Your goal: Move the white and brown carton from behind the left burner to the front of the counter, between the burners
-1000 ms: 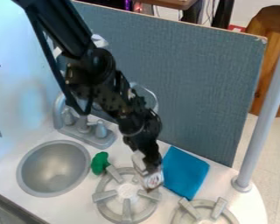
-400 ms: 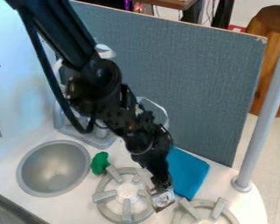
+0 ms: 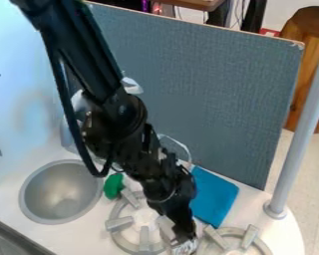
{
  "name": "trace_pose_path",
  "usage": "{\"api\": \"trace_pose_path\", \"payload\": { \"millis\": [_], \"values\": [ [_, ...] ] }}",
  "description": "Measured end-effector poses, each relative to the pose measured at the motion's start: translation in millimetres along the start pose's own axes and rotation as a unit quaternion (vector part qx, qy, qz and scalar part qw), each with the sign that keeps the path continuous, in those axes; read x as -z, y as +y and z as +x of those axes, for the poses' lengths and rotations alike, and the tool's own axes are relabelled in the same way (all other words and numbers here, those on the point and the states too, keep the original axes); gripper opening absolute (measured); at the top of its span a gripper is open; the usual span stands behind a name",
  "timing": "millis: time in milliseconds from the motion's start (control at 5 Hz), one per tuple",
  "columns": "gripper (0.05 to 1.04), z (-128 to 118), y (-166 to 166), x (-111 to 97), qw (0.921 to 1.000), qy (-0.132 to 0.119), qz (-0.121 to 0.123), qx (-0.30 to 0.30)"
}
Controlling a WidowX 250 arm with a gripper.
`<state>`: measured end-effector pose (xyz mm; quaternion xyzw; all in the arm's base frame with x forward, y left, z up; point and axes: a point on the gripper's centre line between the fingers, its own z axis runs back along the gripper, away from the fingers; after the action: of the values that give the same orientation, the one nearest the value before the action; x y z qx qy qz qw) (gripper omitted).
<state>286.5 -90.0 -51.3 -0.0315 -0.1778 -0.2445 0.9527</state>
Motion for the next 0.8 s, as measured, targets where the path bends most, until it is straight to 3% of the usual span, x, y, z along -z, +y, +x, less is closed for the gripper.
{"api": "trace_pose_path", "payload": {
  "millis": [400,800],
  "values": [
    [0.821,-13.8,-1.3,16.2,0.9995,0.018,0.008,-0.025],
    [0.821,-6.9,-12.3,40.7,0.9987,0.037,0.011,-0.034]
  ]
}}
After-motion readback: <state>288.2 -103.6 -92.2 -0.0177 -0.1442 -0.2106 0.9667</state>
